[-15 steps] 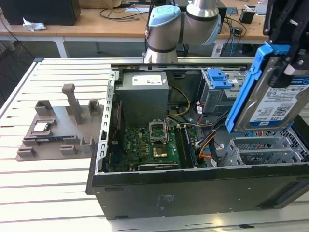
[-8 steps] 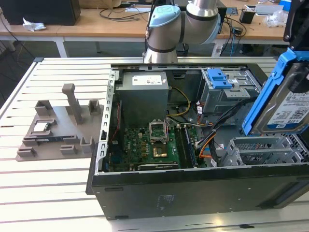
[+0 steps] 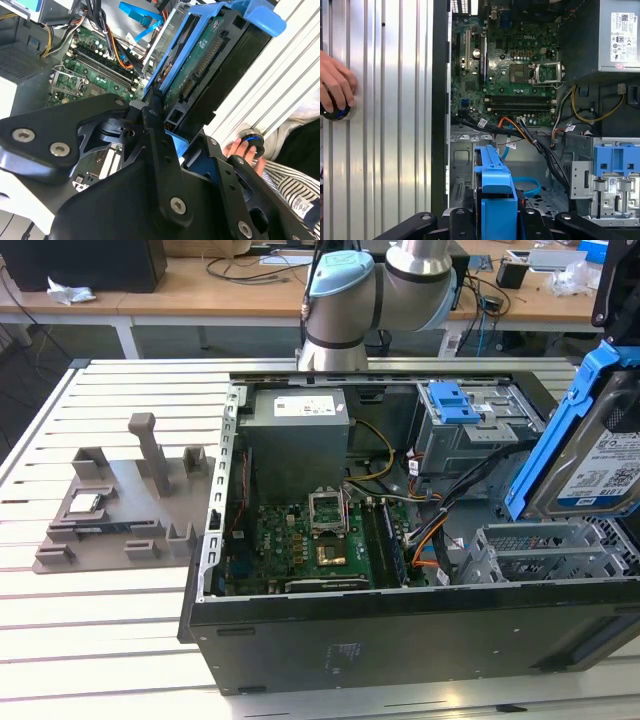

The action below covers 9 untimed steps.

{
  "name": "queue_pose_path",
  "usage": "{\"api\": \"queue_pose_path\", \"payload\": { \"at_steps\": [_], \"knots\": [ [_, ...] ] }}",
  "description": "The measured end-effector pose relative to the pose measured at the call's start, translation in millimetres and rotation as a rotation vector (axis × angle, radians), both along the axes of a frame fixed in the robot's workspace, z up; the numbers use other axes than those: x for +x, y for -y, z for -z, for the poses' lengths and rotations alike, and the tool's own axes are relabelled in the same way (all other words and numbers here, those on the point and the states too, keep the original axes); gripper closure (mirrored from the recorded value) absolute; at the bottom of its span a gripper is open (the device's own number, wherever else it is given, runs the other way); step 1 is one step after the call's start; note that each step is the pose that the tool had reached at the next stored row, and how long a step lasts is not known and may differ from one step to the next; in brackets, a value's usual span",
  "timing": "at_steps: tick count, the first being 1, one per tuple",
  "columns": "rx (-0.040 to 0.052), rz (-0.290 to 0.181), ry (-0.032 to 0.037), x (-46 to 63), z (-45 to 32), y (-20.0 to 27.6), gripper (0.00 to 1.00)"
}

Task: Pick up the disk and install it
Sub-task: 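Pick up the disk, then insert the disk into the insertion slot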

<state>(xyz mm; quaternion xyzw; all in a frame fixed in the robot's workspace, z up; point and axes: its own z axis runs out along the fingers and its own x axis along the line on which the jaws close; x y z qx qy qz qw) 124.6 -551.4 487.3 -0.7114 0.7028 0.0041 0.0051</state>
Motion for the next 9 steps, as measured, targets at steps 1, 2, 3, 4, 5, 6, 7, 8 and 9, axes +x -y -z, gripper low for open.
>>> {"api": "queue_pose_path", "payload": {
  "at_steps": [1,2,3,4,5,6,7,8,9],
  "knots": [
    [0.0,0.0,0.0,0.0,0.0,0.0,0.63],
    [-0.0001,0.0,0.0,0.0,-0.1,0.0,0.63],
    [0.0,0.0,0.0,0.0,0.0,0.0,0.63],
    [0.0,0.0,0.0,0.1,0.0,0.0,0.63],
    [-0.0001,0.0,0.0,0.1,0.0,0.0,0.63],
    [-0.0001,0.0,0.0,0.1,0.0,0.0,0.63],
    [0.0,0.001,0.0,0.1,0.0,0.0,0.63],
    [0.0001,0.014,0.0,0.1,0.1,0.1,0.63],
    [-0.0002,0.037,0.0,0.2,0.1,0.2,0.63]
  ]
}}
